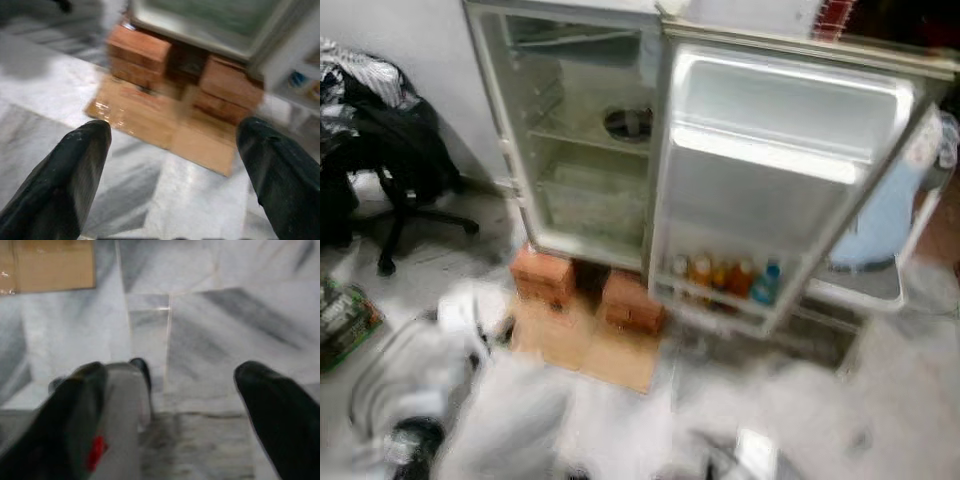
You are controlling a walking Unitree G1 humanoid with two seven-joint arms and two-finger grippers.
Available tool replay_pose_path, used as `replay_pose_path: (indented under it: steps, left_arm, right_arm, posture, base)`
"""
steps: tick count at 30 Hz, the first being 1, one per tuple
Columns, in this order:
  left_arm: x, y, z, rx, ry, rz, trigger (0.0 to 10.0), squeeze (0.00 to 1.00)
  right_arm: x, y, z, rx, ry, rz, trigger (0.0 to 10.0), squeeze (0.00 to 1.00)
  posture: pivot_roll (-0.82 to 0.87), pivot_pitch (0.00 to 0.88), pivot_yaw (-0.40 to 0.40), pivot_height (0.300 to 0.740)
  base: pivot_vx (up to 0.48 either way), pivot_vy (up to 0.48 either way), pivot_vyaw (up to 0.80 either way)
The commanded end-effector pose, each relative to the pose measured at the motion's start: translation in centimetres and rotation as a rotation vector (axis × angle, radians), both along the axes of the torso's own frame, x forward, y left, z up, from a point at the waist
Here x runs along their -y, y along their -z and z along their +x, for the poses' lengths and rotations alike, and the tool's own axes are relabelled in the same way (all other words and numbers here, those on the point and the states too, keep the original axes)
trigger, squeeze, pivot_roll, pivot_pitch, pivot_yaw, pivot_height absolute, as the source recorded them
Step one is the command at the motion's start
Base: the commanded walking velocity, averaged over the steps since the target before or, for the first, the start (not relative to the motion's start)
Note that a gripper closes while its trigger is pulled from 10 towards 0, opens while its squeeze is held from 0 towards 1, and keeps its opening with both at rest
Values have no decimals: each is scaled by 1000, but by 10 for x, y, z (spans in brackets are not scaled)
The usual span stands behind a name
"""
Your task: Restocking fridge
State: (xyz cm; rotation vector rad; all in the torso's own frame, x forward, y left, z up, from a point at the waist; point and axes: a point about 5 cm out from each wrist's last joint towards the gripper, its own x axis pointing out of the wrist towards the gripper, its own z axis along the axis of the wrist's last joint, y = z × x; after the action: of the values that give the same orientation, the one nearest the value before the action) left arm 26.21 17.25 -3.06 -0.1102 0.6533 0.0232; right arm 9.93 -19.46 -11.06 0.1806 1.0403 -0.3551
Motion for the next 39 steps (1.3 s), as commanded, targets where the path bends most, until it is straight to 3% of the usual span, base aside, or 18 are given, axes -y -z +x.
replay_pose_path:
  steps: [1, 39]
  left_arm:
    - [-8, 0, 2, -45, 34, 23, 10000, 0]
    - [-10, -2, 4, -24, 20, 9, 10000, 0]
  right_arm:
    - [-60, -107, 203, 401, -590, -71, 10000, 0]
    - [-60, -108, 204, 406, -586, -69, 10000, 0]
  posture:
    - [46, 0, 0, 740]
    - [44, 0, 0, 740]
  base:
    - [0, 0, 0]
    - [0, 0, 0]
